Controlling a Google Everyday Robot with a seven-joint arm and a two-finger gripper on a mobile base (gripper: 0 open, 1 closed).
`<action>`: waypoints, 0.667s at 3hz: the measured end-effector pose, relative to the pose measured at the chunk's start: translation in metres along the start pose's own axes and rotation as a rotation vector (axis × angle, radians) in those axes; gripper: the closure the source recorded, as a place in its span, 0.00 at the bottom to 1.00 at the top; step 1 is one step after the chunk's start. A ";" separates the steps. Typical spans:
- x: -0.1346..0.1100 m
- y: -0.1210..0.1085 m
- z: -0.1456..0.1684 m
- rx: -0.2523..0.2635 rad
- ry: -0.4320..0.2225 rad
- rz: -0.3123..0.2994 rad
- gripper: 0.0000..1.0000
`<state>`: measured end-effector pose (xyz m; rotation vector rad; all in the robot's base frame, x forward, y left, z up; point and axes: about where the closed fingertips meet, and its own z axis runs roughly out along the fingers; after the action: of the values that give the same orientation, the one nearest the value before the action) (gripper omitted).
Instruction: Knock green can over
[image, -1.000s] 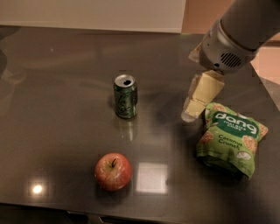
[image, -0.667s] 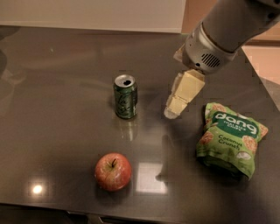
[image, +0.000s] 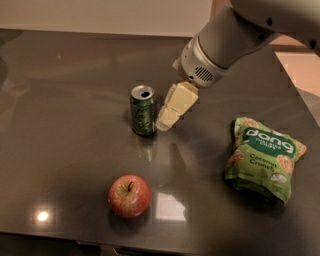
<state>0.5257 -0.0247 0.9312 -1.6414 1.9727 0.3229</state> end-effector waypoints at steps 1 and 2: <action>-0.011 -0.007 0.023 -0.006 -0.034 0.020 0.00; -0.019 -0.013 0.040 -0.008 -0.060 0.034 0.00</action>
Offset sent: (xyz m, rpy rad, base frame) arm 0.0393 0.0480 -0.0324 0.1048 0.0178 -0.0265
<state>0.5499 0.0084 0.9108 -1.5869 1.9587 0.3890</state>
